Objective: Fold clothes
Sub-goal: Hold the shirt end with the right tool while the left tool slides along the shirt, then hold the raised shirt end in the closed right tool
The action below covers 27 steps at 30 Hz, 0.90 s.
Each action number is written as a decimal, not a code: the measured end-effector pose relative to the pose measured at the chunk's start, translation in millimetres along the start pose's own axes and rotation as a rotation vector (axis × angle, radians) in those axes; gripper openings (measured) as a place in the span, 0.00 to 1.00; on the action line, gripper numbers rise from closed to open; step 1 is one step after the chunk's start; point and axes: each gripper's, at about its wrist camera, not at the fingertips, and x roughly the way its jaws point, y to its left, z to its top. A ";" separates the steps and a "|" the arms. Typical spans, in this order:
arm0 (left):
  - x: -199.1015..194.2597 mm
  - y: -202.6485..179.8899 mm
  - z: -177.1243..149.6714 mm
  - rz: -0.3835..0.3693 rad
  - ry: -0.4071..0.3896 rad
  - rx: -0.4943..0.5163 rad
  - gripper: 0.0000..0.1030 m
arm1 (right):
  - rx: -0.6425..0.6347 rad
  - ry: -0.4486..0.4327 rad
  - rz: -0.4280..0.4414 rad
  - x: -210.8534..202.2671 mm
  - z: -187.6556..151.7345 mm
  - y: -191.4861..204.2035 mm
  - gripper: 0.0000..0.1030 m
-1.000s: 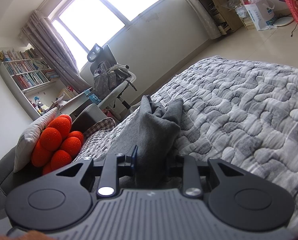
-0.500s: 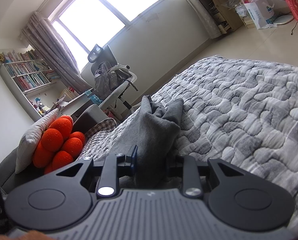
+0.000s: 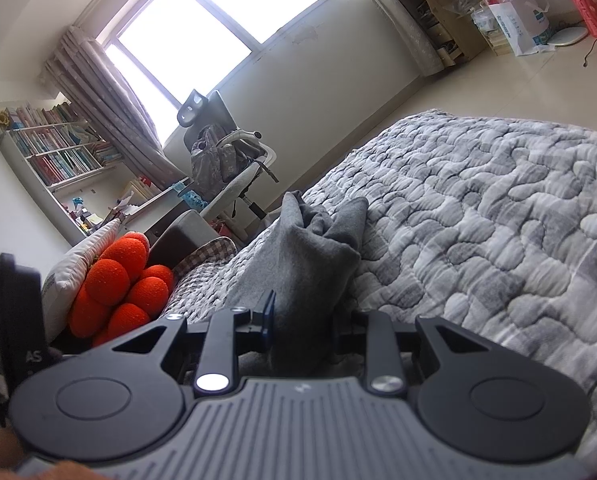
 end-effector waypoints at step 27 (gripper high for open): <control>-9.5 8.0 1.8 -0.011 0.000 -0.053 0.94 | 0.004 0.001 0.008 -1.3 0.6 -0.7 0.26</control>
